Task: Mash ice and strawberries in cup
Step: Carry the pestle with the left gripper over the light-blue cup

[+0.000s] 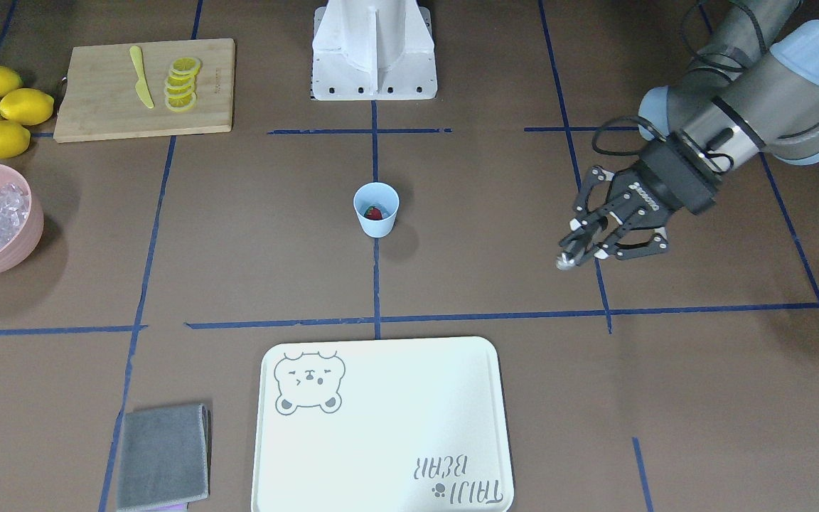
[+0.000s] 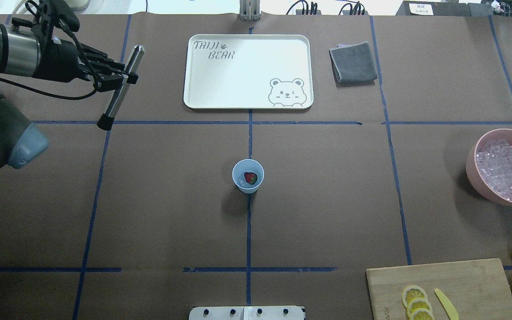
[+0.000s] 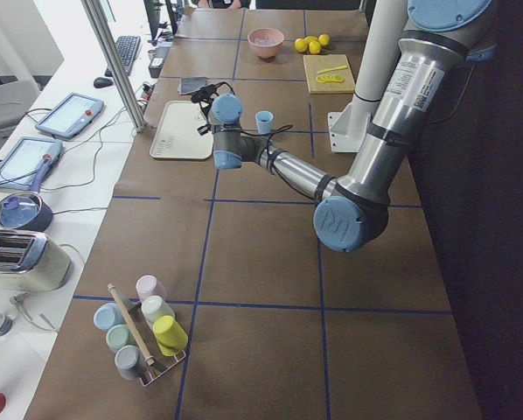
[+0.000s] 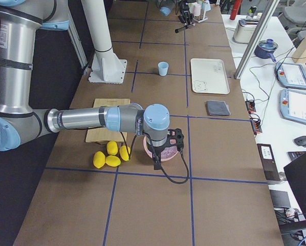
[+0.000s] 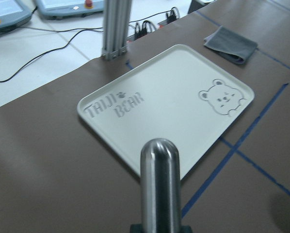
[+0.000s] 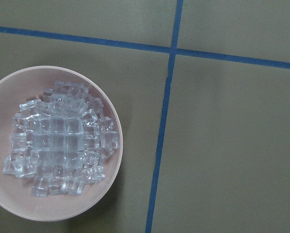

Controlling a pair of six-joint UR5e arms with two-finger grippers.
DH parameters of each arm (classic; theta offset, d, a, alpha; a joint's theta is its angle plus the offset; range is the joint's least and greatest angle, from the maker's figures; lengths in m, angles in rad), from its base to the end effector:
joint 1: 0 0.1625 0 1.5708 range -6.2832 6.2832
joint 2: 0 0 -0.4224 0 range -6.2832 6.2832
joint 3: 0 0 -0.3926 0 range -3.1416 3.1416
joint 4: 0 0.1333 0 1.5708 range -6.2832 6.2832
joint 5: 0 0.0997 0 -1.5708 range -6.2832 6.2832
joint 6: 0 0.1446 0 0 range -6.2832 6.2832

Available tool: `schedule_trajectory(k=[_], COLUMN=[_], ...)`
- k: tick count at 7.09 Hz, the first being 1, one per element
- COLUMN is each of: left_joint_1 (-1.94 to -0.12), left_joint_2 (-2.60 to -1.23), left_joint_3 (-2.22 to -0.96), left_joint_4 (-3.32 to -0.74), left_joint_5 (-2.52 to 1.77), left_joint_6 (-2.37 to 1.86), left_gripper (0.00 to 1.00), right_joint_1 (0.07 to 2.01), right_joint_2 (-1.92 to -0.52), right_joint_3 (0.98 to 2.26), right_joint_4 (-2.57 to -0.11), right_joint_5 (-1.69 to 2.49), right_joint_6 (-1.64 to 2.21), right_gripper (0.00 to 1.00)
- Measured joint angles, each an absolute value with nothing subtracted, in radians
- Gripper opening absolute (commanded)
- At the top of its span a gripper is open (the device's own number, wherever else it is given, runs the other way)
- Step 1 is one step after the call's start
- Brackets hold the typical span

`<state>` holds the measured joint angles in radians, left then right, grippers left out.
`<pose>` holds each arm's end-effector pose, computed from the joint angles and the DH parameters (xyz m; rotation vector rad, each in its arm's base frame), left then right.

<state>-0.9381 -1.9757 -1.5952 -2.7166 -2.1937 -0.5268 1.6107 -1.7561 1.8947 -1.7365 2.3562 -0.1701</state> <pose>0.3392 -0.5454 0.2871 1.0092 1.2458 0.5713 0.0473 -0.4063 0.6283 0.0568 -0.7842 -0.1128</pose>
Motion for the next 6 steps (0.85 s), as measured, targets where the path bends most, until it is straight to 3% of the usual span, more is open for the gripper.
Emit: schedule_trajectory(k=[4, 6], left_joint_1=[-0.62, -0.508], left_joint_2=[-2.047, -2.079], left_joint_3=[-1.576, -1.571], left_joint_4=[-3.13, -3.221], left_joint_5=[-1.766, -1.564], left_joint_6=[-0.552, -0.52], left_gripper=[0.01, 0.01], right_joint_1=[1.611, 1.611], right_joint_2=[-1.753, -1.752], right_joint_3=[1.893, 1.893], right_joint_4=[-1.736, -1.736], right_joint_5=[2.356, 2.356], right_joint_6=[-0.17, -0.17], right_gripper=[0.99, 0.99])
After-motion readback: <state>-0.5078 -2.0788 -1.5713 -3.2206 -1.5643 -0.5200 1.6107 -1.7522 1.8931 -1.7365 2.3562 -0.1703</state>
